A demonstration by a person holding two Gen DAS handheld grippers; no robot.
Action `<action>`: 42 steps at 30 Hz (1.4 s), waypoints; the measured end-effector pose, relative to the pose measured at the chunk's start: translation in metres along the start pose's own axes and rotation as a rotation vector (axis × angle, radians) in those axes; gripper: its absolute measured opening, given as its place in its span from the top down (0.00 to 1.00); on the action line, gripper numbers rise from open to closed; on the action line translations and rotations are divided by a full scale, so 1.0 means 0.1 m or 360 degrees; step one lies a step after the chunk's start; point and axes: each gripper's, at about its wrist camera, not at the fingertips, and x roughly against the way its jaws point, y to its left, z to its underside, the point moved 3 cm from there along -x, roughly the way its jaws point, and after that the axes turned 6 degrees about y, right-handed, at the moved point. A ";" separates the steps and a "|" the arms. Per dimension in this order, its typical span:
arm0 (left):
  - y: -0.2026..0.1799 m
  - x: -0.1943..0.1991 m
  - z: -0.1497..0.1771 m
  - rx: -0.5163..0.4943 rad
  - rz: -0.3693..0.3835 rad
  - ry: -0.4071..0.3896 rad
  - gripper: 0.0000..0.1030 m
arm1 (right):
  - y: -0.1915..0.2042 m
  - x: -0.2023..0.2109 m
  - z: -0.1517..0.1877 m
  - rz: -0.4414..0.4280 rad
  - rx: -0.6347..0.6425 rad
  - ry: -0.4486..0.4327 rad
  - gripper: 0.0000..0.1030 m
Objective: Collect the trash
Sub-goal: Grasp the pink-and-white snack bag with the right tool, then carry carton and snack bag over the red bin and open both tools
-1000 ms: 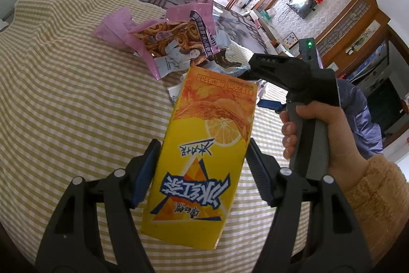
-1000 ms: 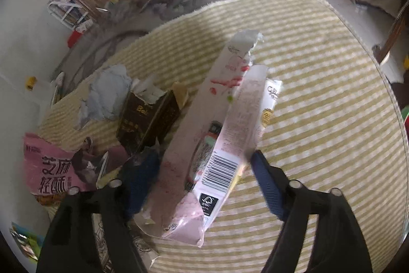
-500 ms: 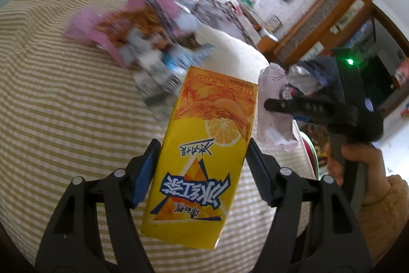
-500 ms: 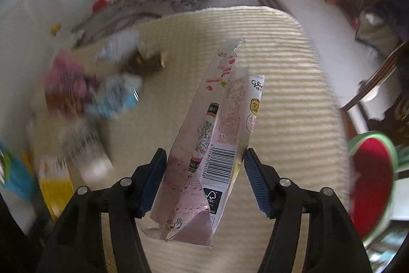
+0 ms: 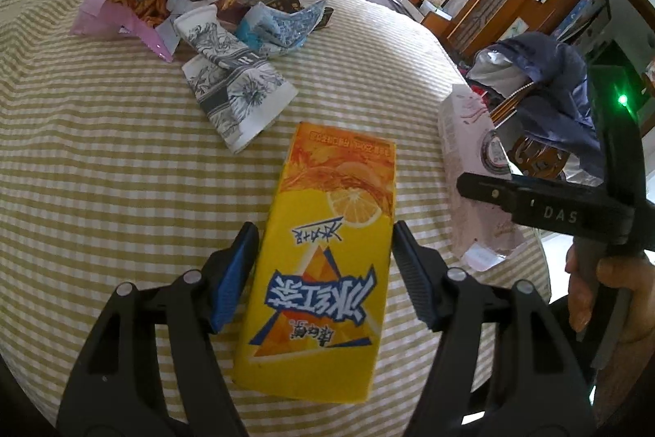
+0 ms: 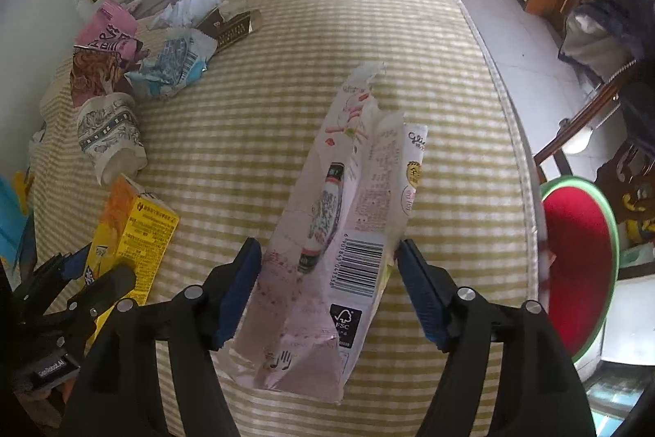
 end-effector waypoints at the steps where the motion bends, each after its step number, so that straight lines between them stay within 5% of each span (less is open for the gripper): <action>1: 0.00 0.01 0.00 -0.0005 -0.0003 0.0005 0.35 | -0.01 -0.01 0.00 -0.0008 -0.0007 -0.0001 0.33; 13: -0.19 -0.11 0.09 -0.0130 -0.0096 0.0124 0.33 | -0.18 -0.01 0.03 -0.0115 -0.0170 -0.0010 0.25; 20: -0.15 -0.08 0.07 -0.0111 -0.0083 0.0050 0.41 | -0.15 -0.03 0.03 -0.0166 -0.0187 -0.0046 0.25; 22: -0.13 -0.03 0.06 -0.0085 -0.0044 0.0013 0.41 | -0.09 -0.06 0.05 -0.0131 -0.0127 -0.0041 0.36; 34: 0.02 0.13 -0.01 0.0007 -0.0097 -0.0162 0.41 | -0.38 0.39 0.02 -0.0106 -0.0129 -0.0290 0.41; 42: -0.03 0.20 0.00 0.0000 -0.0158 -0.0214 0.41 | -0.95 0.60 0.11 -0.0002 -0.0372 -0.0495 0.40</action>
